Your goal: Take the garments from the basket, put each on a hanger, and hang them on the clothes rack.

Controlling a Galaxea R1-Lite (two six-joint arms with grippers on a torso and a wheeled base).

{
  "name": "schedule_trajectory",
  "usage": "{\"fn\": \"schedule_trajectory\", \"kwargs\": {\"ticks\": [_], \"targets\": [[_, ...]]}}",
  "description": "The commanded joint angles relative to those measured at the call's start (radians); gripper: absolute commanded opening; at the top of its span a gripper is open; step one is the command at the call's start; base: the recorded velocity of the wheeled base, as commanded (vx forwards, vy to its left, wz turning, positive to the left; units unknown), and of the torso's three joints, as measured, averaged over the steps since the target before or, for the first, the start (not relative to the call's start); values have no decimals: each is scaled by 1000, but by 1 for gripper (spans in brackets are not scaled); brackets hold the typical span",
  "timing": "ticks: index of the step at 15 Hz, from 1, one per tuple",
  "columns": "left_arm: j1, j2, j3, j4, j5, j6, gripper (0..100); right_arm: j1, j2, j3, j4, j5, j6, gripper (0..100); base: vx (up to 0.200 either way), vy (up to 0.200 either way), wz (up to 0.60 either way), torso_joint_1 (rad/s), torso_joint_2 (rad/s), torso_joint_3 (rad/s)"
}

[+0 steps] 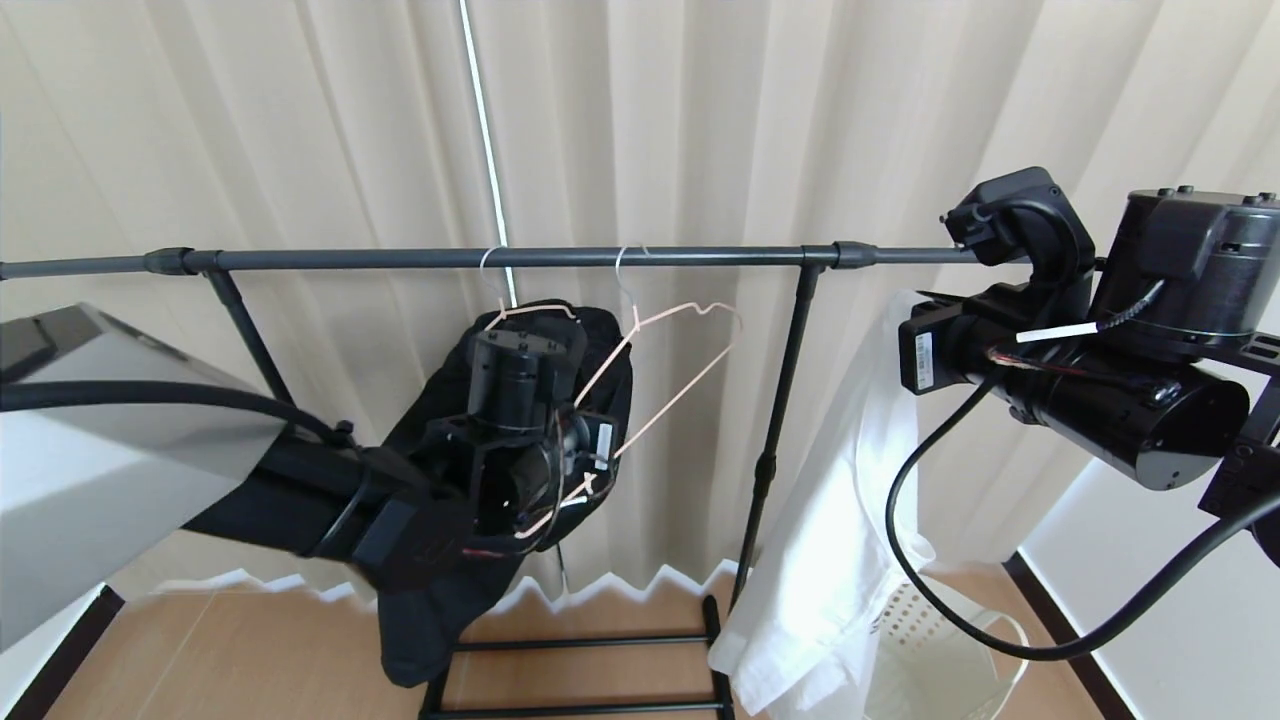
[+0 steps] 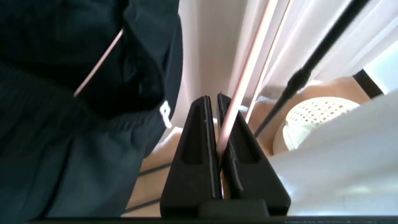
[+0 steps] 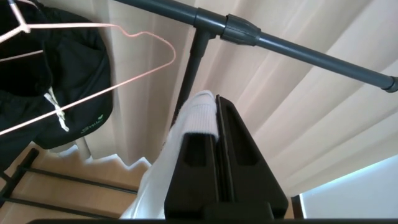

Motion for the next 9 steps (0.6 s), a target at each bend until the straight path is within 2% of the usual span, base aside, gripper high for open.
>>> {"fn": "schedule_trajectory", "kwargs": {"ticks": [1,2,3,4,5,6,9], "targets": [[-16,-174,250,-126,33,-1,0,19,2,2,0,-16,0,0,0,0,0,0,0,0],[-23,-189,288,-150,39,-1,0,20,2,4,0,-18,0,0,0,0,0,0,0,0],[-69,-236,452,-262,55,-1,0,22,8,2,0,-26,-3,0,0,0,0,0,0,0],[-96,-249,549,-344,55,2,0,22,17,1,0,-49,-11,0,0,0,0,0,0,0],[-105,-250,586,-382,55,6,0,22,25,-1,0,-67,-14,0,0,0,0,0,0,0],[-113,-250,656,-468,56,13,0,22,48,-7,-5,-110,-14,0,0,0,0,0,0,0],[-118,-246,721,-529,53,15,0,22,84,-12,-68,-144,-29,0,0,0,0,0,0,0]]}}
